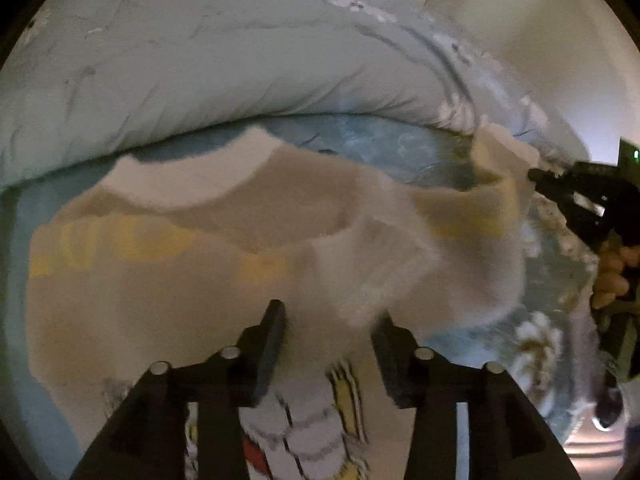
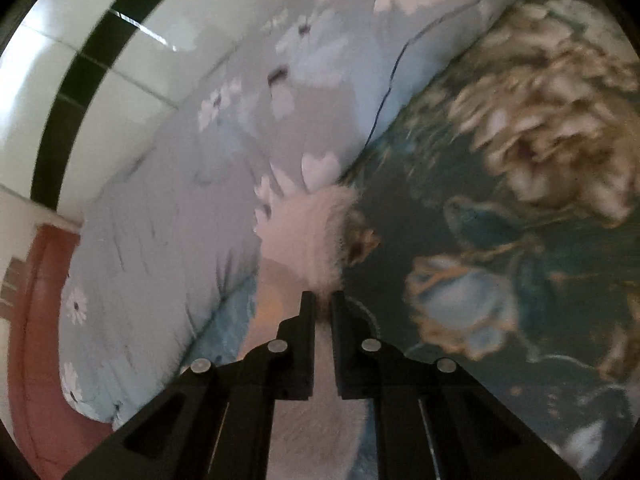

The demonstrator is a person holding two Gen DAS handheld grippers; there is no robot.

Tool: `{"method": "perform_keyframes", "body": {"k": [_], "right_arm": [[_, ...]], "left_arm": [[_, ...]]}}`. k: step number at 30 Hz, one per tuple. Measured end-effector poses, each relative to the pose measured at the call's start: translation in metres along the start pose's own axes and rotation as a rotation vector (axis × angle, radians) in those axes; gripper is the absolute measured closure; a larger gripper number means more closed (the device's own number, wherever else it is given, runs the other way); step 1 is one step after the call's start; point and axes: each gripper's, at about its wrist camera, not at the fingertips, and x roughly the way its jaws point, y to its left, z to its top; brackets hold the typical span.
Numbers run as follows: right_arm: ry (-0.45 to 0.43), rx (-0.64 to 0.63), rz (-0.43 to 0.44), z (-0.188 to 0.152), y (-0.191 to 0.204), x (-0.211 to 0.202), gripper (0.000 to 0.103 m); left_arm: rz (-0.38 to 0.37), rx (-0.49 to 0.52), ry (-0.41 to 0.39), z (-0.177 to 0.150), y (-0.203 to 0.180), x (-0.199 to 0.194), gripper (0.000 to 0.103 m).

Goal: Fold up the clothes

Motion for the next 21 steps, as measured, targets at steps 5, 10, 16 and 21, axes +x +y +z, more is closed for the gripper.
{"method": "perform_keyframes", "body": {"k": [5,10,16,21], "right_arm": [[-0.096,-0.03,0.068,-0.012,0.025,-0.055,0.096],[-0.106,-0.109,0.115,-0.041,0.075,-0.084,0.096],[0.021,-0.34,0.208,-0.104,0.172,-0.069,0.096],[0.157,-0.496,0.231,-0.166,0.248,-0.024,0.1]], "left_arm": [[-0.039,-0.214,-0.05,-0.037,0.05,-0.044,0.046],[0.002,-0.391,-0.112,-0.081,0.109,-0.099,0.046],[0.005,-0.542,-0.179,-0.115,0.156,-0.13,0.046],[-0.028,-0.629,-0.213,-0.136,0.185,-0.144,0.045]]}}
